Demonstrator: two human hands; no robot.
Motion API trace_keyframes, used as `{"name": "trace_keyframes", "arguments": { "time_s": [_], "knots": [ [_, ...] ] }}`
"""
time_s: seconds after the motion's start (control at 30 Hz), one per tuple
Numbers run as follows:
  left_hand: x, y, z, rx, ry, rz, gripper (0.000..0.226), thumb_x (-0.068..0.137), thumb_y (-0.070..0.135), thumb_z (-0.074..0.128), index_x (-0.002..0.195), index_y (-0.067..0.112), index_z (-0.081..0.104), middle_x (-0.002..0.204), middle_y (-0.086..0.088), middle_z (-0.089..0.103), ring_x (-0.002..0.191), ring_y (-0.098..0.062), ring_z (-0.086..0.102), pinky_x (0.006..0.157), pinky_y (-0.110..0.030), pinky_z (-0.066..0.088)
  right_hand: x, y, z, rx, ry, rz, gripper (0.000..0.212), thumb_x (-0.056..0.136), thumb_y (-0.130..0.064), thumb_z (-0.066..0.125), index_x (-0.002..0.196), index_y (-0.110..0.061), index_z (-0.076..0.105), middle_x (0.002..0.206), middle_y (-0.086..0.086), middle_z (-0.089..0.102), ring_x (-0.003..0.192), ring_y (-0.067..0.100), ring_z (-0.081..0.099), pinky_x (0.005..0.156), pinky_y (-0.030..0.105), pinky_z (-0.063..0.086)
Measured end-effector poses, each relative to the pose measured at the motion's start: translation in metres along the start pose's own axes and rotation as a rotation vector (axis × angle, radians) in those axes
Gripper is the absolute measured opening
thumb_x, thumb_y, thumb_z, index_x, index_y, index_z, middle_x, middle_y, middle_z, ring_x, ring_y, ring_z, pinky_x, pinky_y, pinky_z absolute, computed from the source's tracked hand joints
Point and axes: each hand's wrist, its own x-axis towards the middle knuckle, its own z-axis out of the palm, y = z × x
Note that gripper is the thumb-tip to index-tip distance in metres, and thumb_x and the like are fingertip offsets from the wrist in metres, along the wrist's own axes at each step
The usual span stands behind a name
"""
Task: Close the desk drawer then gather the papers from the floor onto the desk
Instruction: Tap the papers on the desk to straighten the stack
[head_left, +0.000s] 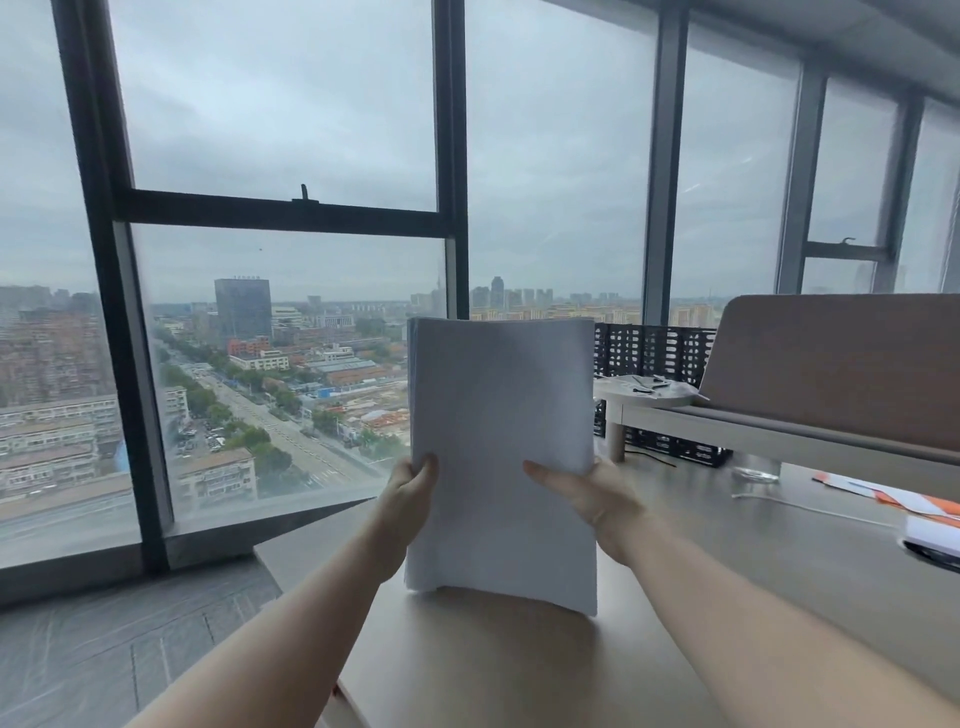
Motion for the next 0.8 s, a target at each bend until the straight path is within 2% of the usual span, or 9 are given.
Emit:
{"name": "trace_keyframes", "arguments": {
  "time_s": [0.13,0.23,0.3,0.33,0.4,0.5,0.6,0.73,0.8],
  "knots": [
    [0.004,-0.010,-0.002,0.045,0.048,-0.004,0.031,0.089,0.039,0.044,0.095,0.010,0.054,0.090,-0.012,0.053,0.084,-0.022,0.051,0.079,-0.044,0.046,-0.003,0.010,0.001,0.002,0.004,0.032,0.019,0.080,-0.007,0.072,0.092,-0.020,0.067,0.103,0.010,0.073,0.099,0.029,0.067,0.096,0.046,0.049],
    [0.015,-0.012,-0.001,0.094,0.090,-0.011,0.029,0.089,0.037,0.041,0.089,0.013,0.057,0.090,-0.016,0.059,0.082,-0.024,0.056,0.081,-0.049,0.051,-0.006,0.021,0.000,-0.085,0.018,0.123,0.019,0.085,-0.014,0.068,0.104,-0.011,0.069,0.091,0.006,0.070,0.087,0.025,0.064,0.090,0.042,0.051],
    [0.023,-0.014,0.000,0.132,0.082,-0.024,0.044,0.081,0.046,0.042,0.098,0.010,0.060,0.097,-0.021,0.066,0.085,-0.029,0.063,0.085,-0.053,0.052,-0.008,0.028,-0.002,-0.118,0.032,0.155,0.003,0.086,-0.016,0.067,0.089,-0.015,0.069,0.087,0.006,0.067,0.082,0.023,0.062,0.081,0.036,0.051],
    [0.028,-0.017,0.001,0.153,0.073,-0.043,0.051,0.078,0.051,0.043,0.102,0.009,0.059,0.100,-0.021,0.067,0.089,-0.033,0.066,0.087,-0.054,0.052,-0.008,0.031,-0.003,-0.117,0.063,0.155,0.006,0.086,-0.016,0.067,0.080,-0.017,0.066,0.085,0.006,0.066,0.081,0.023,0.060,0.076,0.033,0.048],
    [0.032,-0.021,0.003,0.186,0.064,-0.067,0.047,0.083,0.050,0.046,0.101,0.008,0.053,0.098,-0.015,0.065,0.089,-0.031,0.064,0.084,-0.045,0.053,-0.004,0.037,-0.004,-0.096,0.133,0.179,0.012,0.086,-0.015,0.066,0.075,-0.017,0.063,0.084,0.009,0.065,0.082,0.025,0.060,0.075,0.033,0.046],
    [0.025,-0.036,0.011,0.248,0.029,-0.110,0.022,0.096,0.029,0.039,0.091,0.011,0.051,0.089,-0.008,0.054,0.087,-0.023,0.052,0.069,-0.031,0.041,-0.001,0.045,-0.006,-0.042,0.205,0.226,0.010,0.085,-0.007,0.064,0.076,-0.011,0.064,0.083,0.015,0.067,0.079,0.031,0.064,0.077,0.043,0.053],
    [0.021,-0.061,0.016,0.319,0.047,-0.172,0.026,0.098,0.020,0.034,0.094,0.008,0.056,0.098,-0.010,0.052,0.094,-0.020,0.046,0.077,-0.028,0.035,0.000,0.058,-0.007,-0.040,0.246,0.312,0.006,0.087,-0.004,0.062,0.092,-0.002,0.065,0.096,0.022,0.067,0.084,0.035,0.064,0.086,0.053,0.053],
    [0.027,-0.068,0.020,0.489,0.107,-0.132,0.034,0.097,0.010,0.032,0.066,0.017,0.041,0.108,-0.024,0.057,0.103,-0.032,0.052,0.087,-0.034,0.037,0.006,0.076,-0.005,0.028,0.305,0.391,0.024,0.086,-0.004,0.062,0.108,0.004,0.063,0.108,0.029,0.067,0.096,0.043,0.067,0.088,0.061,0.051],
    [0.034,-0.072,0.020,0.568,0.116,-0.115,0.025,0.096,0.009,0.034,0.081,0.007,0.054,0.120,-0.029,0.057,0.111,-0.037,0.053,0.090,-0.035,0.039,0.010,0.082,-0.005,0.072,0.328,0.415,0.025,0.086,-0.001,0.061,0.111,0.006,0.062,0.110,0.029,0.067,0.097,0.043,0.066,0.088,0.061,0.051]
  ]
}}
